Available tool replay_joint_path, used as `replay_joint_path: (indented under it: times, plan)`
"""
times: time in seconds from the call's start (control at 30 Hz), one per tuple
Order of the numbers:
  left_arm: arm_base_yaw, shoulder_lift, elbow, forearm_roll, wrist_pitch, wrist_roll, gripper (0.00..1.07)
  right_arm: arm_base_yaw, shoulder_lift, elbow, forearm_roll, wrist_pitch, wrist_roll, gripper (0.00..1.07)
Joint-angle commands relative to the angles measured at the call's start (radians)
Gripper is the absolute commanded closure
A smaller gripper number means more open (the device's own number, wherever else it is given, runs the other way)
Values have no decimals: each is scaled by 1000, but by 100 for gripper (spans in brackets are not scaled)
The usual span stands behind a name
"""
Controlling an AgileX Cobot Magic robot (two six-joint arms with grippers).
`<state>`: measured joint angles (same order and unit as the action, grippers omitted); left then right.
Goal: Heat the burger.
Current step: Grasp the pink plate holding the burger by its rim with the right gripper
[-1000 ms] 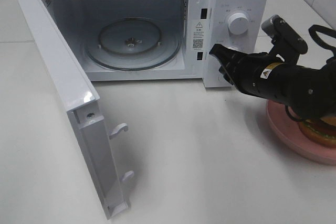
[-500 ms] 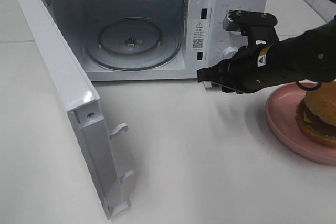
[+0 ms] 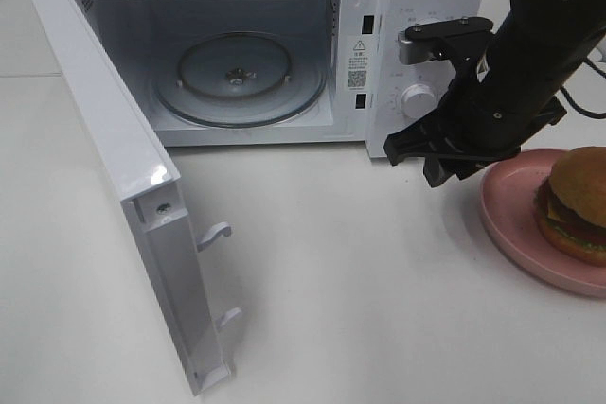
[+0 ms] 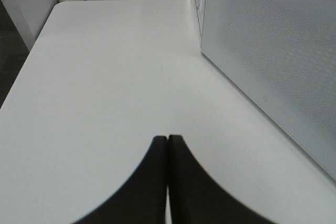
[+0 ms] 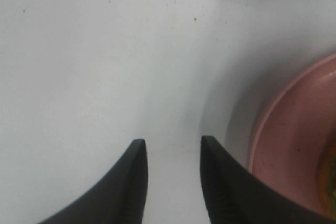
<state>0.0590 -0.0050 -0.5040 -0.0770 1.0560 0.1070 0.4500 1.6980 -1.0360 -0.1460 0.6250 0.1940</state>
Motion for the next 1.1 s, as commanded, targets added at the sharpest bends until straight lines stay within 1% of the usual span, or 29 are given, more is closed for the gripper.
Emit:
replay_joint_path:
  times: [0.03,0.07,0.1,0.13,0.17,0.2,0.23,0.27,0.3,0.33,0.37,0.43,0.6,0.67,0.77,0.9,1.1]
  plan:
    - [-6,-21,2,-3,-15,-4,106,0,-10,-33,34,126,-23,66]
    - [-6,-21,2,-3,-15,-4,106,0,-10,-33,34,126,-23,66]
    - [-6,-21,2,-3,-15,-4,106,0,-10,-33,34,138,-24,63]
    - [-6,-21,2,-3,-15,-4,106,0,-10,-33,34,158,-40,55]
    - [-6,-21,2,-3,-15,-4,106,0,-10,-33,34,158,-40,55]
    - [-6,-21,2,-3,-15,-4,106,0,-10,-33,33,181,-53,46]
    - [-6,-21,2,-3,-15,-4,106,0,-10,-33,31,190,-61,41]
    - [-6,-21,2,-3,-15,-4,106,0,-10,-33,31,190,-61,41]
    - [-6,-21,2,-3,-15,-4,106,0,-10,-33,24,202,-64,33]
    - [-6,-21,2,-3,-15,-4,106,0,-10,-33,24,202,-64,33]
    - [-6,-21,2,-3,-15,-4,106,0,-10,-33,16,210,-64,29]
    - [-6,-21,2,-3,-15,-4,106,0,-10,-33,6,213,-64,28]
    - [-6,-21,2,-3,-15,-4,106,0,15,-28,-49,219,-46,31]
    - [-6,-21,2,-3,-15,-4,106,0,59,-28,-55,212,-40,31]
    - [-6,-21,2,-3,-15,-4,106,0,74,-28,-55,208,-41,31]
    - [-6,-21,2,-3,-15,-4,106,0,149,-28,-98,200,-40,31]
    - [-6,-21,2,-3,-15,-4,106,0,212,-28,-118,158,-41,33]
